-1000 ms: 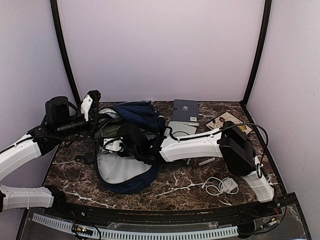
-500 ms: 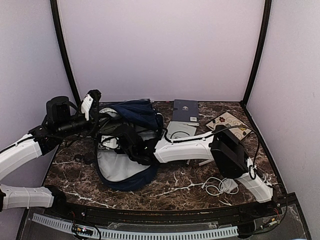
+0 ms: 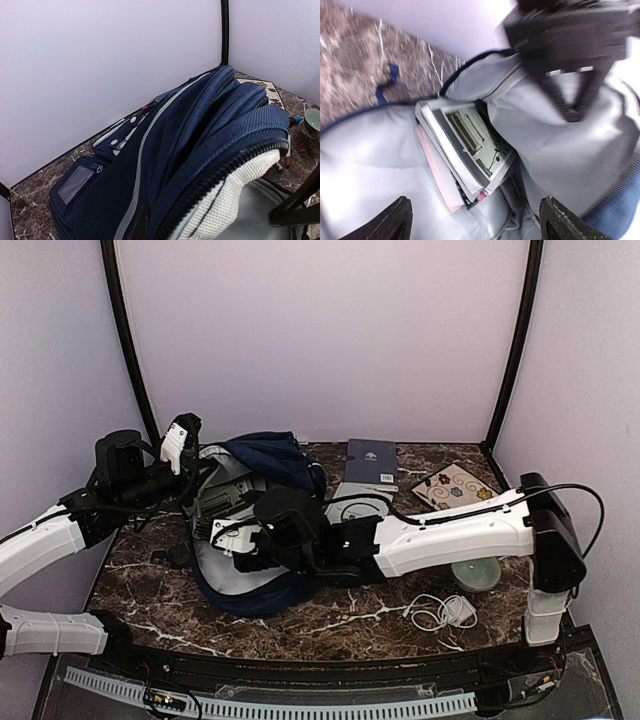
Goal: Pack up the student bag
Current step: Adjust the book in the largest pocket of the bag, then place the largest pocket of the bag in the student bag.
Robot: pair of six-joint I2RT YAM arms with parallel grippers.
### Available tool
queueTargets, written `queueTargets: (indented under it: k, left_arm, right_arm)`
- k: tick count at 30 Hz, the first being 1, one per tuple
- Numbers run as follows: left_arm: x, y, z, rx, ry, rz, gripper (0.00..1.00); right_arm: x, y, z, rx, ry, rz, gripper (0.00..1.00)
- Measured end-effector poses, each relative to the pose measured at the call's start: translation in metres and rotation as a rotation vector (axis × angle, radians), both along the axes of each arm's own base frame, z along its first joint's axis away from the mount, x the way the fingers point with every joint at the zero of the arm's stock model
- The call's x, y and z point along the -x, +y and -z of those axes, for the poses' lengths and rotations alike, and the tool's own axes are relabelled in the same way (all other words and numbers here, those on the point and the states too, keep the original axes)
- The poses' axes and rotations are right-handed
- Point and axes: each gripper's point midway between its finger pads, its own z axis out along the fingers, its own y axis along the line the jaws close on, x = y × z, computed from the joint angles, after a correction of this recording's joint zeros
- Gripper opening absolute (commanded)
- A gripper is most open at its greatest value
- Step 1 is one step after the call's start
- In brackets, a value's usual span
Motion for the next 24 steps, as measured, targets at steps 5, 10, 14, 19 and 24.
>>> queueTargets:
  k: [5, 10, 14, 19, 24]
  left_arm:
    - [-0.002, 0.003, 0.0, -0.004, -0.002, -0.02, 0.0]
    - [-0.003, 0.004, 0.0, -0.006, -0.003, -0.027, 0.0]
    - [-0.003, 0.005, 0.0, -0.007, -0.004, -0.032, 0.0]
    - [-0.003, 0.005, 0.0, -0.01, -0.004, -0.033, 0.0]
    - [-0.005, 0.005, 0.003, -0.019, -0.001, -0.035, 0.0]
  right_arm:
    - [0.022, -0.032, -0.051, -0.19, 0.167, -0.046, 0.88]
    - [-0.033, -0.108, -0.109, -0.511, 0.407, 0.095, 0.81]
    - [-0.127, -0.201, -0.122, -0.764, 0.554, 0.39, 0.76]
    - [-0.22, -0.302, -0.058, -0.86, 0.711, 0.814, 0.75]
    - [-0.278, -0.351, 0.045, -0.759, 0.858, 1.122, 0.75]
